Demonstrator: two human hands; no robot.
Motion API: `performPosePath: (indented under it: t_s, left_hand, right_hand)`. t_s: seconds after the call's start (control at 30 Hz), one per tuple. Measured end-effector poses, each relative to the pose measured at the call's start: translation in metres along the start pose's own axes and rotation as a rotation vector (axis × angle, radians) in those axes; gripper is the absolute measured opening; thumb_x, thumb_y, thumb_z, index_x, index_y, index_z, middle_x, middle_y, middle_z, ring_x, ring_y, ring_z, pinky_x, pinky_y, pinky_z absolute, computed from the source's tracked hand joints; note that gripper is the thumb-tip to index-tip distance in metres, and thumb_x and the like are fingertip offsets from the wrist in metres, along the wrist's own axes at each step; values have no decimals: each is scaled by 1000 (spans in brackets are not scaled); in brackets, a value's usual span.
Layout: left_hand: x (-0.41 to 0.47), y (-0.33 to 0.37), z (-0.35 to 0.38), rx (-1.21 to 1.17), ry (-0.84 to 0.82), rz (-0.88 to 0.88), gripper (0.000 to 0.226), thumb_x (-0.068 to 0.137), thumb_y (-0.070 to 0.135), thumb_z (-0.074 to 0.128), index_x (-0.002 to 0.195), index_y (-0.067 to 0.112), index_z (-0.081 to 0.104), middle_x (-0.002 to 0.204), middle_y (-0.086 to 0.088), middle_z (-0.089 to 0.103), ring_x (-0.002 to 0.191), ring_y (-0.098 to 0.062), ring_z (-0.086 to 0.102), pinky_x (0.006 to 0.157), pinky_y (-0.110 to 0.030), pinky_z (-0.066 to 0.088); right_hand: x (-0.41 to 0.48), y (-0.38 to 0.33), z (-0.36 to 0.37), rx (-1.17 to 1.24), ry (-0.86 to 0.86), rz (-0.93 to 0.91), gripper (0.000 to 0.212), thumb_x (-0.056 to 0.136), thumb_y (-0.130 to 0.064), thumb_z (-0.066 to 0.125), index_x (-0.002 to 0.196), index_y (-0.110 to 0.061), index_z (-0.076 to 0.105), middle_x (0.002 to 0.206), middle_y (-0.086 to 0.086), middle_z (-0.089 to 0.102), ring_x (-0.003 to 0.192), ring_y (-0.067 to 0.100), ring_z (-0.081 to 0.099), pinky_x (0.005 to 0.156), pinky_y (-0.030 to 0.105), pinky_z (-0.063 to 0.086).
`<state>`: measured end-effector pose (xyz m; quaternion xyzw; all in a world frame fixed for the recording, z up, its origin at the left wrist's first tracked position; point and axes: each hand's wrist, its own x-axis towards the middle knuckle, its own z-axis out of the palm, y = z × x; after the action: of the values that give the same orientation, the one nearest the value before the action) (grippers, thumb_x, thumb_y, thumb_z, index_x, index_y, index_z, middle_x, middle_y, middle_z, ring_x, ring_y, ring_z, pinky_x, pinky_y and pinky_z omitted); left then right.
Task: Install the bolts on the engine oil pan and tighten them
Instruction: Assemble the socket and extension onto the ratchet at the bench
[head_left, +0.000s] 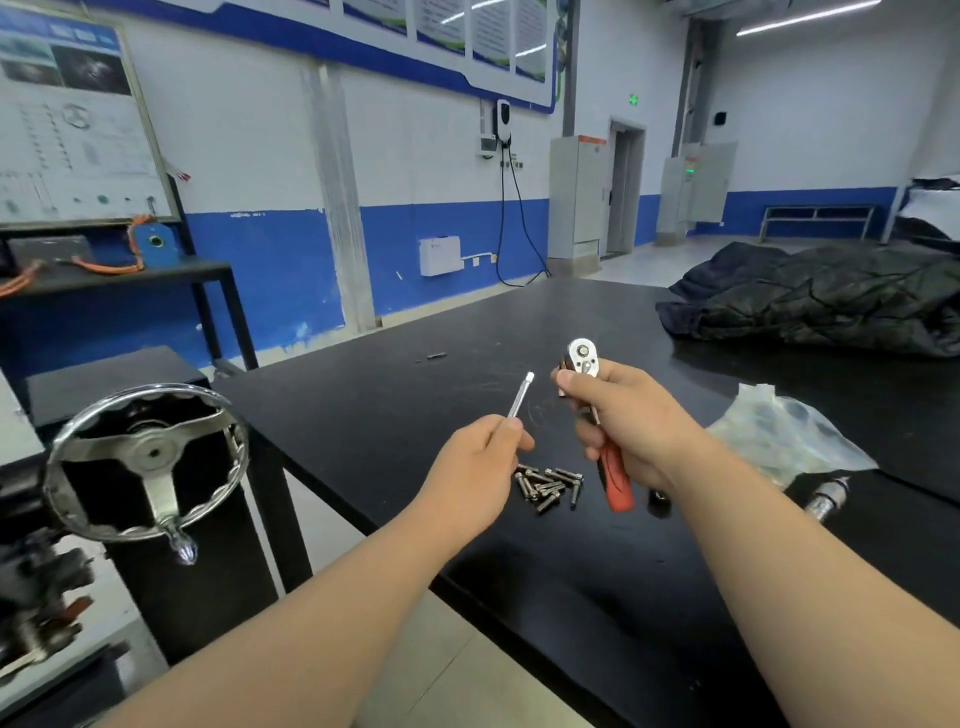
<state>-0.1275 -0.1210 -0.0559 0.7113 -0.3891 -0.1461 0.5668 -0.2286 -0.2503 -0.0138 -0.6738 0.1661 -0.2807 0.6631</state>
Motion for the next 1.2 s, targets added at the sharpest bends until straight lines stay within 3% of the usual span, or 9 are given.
performPosePath:
  t_s: [0.13,0.37,0.6,0.7,0.83,1.03,1.1,1.2]
  left_hand:
    - [-6,-3,1,93,-63,50,32,99,34,39,79,27,62,44,21,48,45,0,43,53,-25,31]
    - [-12,-7,0,265,-48,75,30,99,36,39,78,33,60,54,32,53,52,9,48,55,-21,32]
    - [-12,-9,-2,361,23,176,27,99,37,41,80,30,59,51,26,52,46,1,44,47,-11,35]
    - [-14,-12,-5,477,25,222,27,99,40,41,80,28,57,52,14,50,48,-6,43,46,-17,35]
    - [-12,-6,-10,674,46,312,29,100,39,40,84,19,55,63,4,49,61,-15,51,59,-35,43]
    - [-4,0,-21,774,-21,369,31,100,38,39,77,19,47,63,4,47,60,-16,49,58,-35,42]
    - [0,3,-23,611,-43,272,28,99,36,43,81,19,55,58,5,48,51,-10,44,51,-28,38]
    - [14,12,-35,-257,135,-192,25,98,29,43,83,15,56,49,8,38,38,-8,29,34,-22,24]
  right_hand:
    - [-2,-1,4,115,-11,22,12,91,-14,60,80,-10,58,60,1,56,36,11,36,37,24,36]
    - [-4,0,6,-22,10,26,14,86,-15,65,73,-11,63,64,6,64,37,12,38,37,23,36]
    - [-4,-6,5,-60,96,8,14,86,-15,64,74,-9,62,59,5,63,36,12,38,37,23,35]
    - [-4,-4,3,-113,75,80,14,86,-16,65,76,-10,59,58,5,61,36,12,37,37,23,35]
    - [-3,-3,1,-127,67,172,14,86,-16,65,77,-9,57,51,3,56,33,12,35,35,21,34]
    - [-7,-2,2,-95,2,201,18,89,-19,63,76,-10,56,53,2,52,34,10,32,35,20,32]
    - [-11,-7,5,-147,-6,129,26,92,-32,60,78,-10,58,58,1,53,37,11,34,37,23,34]
    - [-19,-16,14,-620,27,-142,44,91,-53,42,81,-13,58,61,-6,53,48,12,44,51,28,40]
